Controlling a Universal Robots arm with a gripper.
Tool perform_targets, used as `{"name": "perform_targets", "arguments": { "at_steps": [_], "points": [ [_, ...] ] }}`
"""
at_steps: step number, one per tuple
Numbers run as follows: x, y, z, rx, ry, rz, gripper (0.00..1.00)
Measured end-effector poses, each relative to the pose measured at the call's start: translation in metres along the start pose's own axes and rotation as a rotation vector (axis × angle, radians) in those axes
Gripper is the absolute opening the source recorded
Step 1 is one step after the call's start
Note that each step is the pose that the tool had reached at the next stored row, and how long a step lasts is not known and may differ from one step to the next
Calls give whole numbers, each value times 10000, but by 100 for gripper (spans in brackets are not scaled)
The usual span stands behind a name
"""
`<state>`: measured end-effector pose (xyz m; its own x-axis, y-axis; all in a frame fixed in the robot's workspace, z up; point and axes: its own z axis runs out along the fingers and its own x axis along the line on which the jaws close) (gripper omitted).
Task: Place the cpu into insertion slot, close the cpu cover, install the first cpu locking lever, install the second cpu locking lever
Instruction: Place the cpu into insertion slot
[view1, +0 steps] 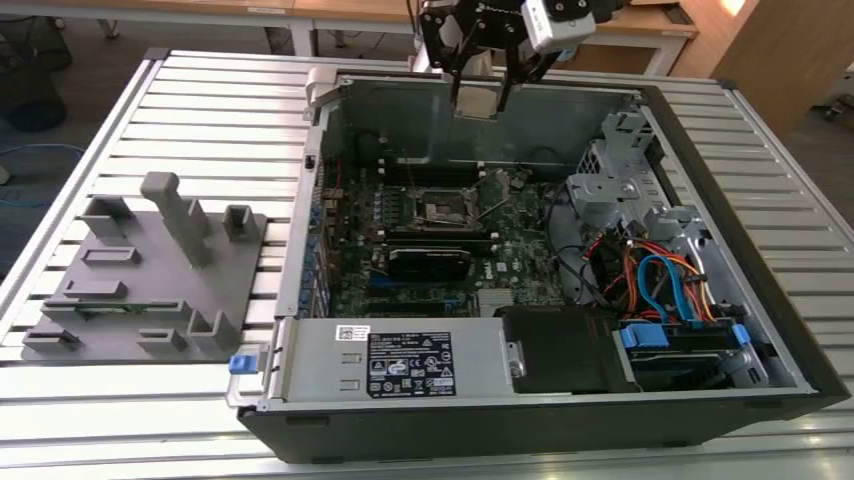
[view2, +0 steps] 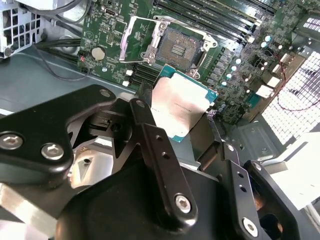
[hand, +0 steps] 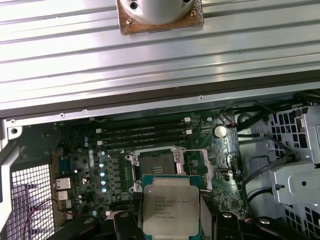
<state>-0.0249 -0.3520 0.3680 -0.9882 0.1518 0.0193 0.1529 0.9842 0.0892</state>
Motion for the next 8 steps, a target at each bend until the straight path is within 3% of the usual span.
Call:
{"name": "perform_targets", "arguments": {
  "at_steps": [8],
  "points": [
    [0, 0, 5, -9, -41, 449, 54]
  ]
}}
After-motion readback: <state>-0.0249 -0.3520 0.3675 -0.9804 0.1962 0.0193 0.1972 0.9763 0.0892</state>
